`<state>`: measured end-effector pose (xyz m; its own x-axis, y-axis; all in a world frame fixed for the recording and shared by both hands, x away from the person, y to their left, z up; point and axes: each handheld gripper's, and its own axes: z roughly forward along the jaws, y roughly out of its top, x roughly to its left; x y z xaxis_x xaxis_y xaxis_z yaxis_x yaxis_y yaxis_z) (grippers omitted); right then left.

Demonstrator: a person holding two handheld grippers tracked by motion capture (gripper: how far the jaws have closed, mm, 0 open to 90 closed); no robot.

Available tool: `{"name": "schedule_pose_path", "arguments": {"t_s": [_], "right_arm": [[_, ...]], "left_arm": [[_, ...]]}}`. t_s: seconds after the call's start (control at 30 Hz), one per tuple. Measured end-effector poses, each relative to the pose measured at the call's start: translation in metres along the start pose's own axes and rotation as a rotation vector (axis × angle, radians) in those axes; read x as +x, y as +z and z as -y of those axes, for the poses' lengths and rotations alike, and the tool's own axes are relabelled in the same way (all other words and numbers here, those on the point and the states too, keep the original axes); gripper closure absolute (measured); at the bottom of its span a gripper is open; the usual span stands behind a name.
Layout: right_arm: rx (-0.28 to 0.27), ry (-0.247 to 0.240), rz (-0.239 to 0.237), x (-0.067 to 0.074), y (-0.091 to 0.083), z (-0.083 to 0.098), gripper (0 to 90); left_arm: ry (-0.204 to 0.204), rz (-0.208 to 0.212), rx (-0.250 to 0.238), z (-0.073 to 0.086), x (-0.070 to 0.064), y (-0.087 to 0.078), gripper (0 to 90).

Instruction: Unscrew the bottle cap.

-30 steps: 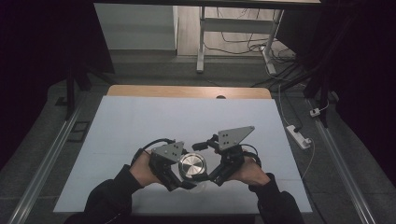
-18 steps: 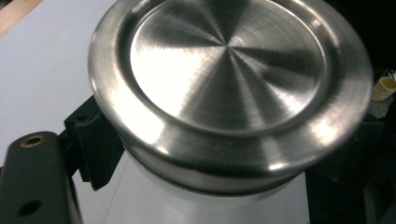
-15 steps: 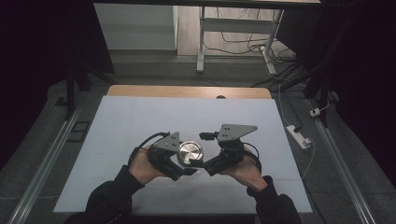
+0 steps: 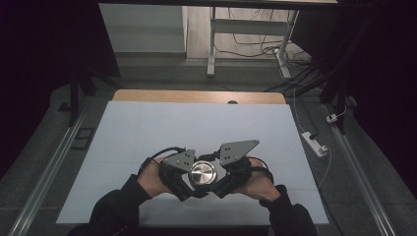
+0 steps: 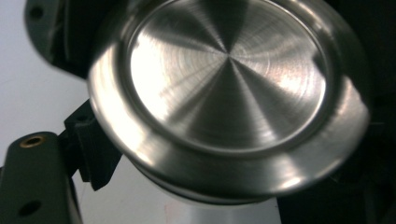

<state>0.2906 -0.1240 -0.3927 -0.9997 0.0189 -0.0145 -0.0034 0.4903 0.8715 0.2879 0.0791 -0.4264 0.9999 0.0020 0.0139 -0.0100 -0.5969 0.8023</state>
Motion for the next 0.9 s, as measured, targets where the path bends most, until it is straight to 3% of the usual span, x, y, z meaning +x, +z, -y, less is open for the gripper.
{"name": "schedule_pose_path", "arguments": {"t_s": [0.1, 0.2, 0.27, 0.33, 0.43, 0.57, 0.63, 0.67, 0.8, 0.9], "right_arm": [[-0.011, -0.005, -0.074, -0.001, -0.003, 0.001, 19.2], [-0.048, 0.005, -0.186, -0.003, -0.004, 0.003, 19.1], [-0.073, 0.013, -0.216, -0.003, -0.006, 0.003, 18.8], [-0.104, 0.027, -0.184, -0.003, -0.008, 0.001, 17.8], [-0.159, 0.076, -0.084, -0.004, -0.017, -0.006, 15.3], [-0.155, 0.152, 0.121, -0.005, -0.027, -0.012, 15.9], [-0.12, 0.184, 0.172, -0.005, -0.026, -0.012, 17.0], [-0.12, 0.184, 0.172, -0.005, -0.026, -0.012, 17.0], [-0.035, 0.159, 0.186, -0.002, -0.012, -0.009, 17.0], [0.016, 0.125, 0.186, 0.001, -0.002, -0.006, 17.1]], "left_arm": [[0.03, 0.062, -0.02, -0.001, -0.002, 0.001, 15.7], [0.06, 0.129, -0.059, -0.001, -0.005, 0.002, 15.7], [0.051, 0.127, -0.077, -0.003, -0.005, 0.0, 15.7], [0.027, 0.088, -0.081, -0.003, -0.003, -0.005, 15.7], [-0.028, -0.004, -0.063, 0.0, 0.002, -0.009, 15.7], [-0.095, -0.102, -0.029, 0.003, 0.009, -0.008, 15.7], [-0.111, -0.128, -0.013, 0.004, 0.01, -0.006, 15.7], [-0.118, -0.131, -0.011, 0.004, 0.01, -0.005, 15.7], [-0.123, -0.123, -0.017, 0.003, 0.01, -0.006, 15.7], [-0.106, -0.111, -0.02, 0.002, 0.008, -0.006, 15.7]]}}
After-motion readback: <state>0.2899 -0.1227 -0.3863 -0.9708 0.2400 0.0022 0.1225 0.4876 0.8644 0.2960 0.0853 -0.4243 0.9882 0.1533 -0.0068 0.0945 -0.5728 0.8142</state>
